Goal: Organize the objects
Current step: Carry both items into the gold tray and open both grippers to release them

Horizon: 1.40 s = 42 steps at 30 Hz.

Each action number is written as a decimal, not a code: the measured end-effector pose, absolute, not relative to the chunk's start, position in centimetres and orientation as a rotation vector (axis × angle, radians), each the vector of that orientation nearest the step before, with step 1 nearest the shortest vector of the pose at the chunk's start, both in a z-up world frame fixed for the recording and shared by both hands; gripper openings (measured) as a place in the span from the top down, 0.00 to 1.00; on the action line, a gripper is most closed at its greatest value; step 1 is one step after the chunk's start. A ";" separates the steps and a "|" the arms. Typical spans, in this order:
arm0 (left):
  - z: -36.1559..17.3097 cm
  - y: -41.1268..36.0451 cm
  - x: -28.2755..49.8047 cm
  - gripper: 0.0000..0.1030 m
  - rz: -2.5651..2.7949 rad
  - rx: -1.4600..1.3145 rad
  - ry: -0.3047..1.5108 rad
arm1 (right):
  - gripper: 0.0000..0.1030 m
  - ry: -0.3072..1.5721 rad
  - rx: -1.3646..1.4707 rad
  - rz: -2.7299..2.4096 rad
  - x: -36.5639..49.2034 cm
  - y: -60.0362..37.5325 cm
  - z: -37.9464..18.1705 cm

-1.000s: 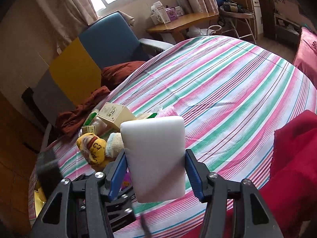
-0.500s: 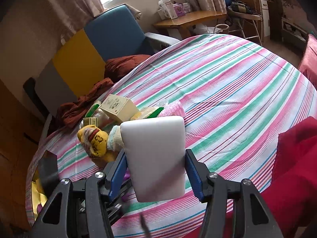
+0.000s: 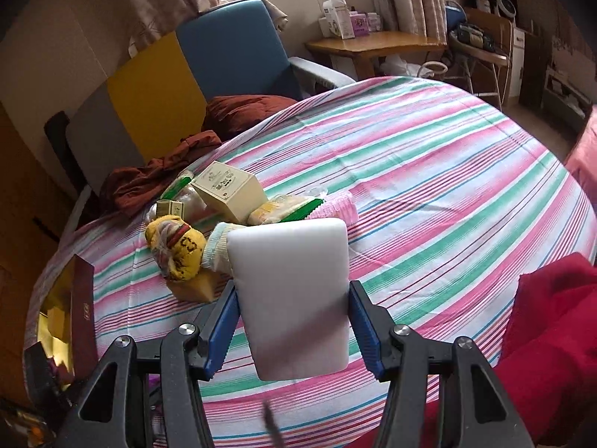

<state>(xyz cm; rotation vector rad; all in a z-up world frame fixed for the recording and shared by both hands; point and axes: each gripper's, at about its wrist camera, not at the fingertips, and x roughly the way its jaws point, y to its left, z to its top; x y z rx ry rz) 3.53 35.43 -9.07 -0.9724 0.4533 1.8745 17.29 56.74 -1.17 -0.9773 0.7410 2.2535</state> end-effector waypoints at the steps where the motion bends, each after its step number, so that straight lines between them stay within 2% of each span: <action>1: -9.1 35.5 3.6 0.60 1.881 -0.976 0.450 | 0.44 0.724 -0.973 2.256 17.3 56.6 -1.1; 10: -7.5 31.9 3.1 0.60 1.927 -0.987 0.386 | 0.44 0.574 -0.995 2.235 16.4 55.5 -0.6; 20: -2.5 23.4 0.3 0.60 2.075 -0.965 0.195 | 0.44 0.520 -1.055 2.223 14.7 53.8 -0.3; 31: -0.8 13.6 -4.3 0.60 2.309 -0.993 0.075 | 0.44 0.534 -1.115 2.607 6.6 42.9 3.3; 42: -0.9 8.4 -6.1 0.60 2.425 -1.022 0.016 | 0.44 0.562 -1.285 2.810 -1.4 33.0 1.9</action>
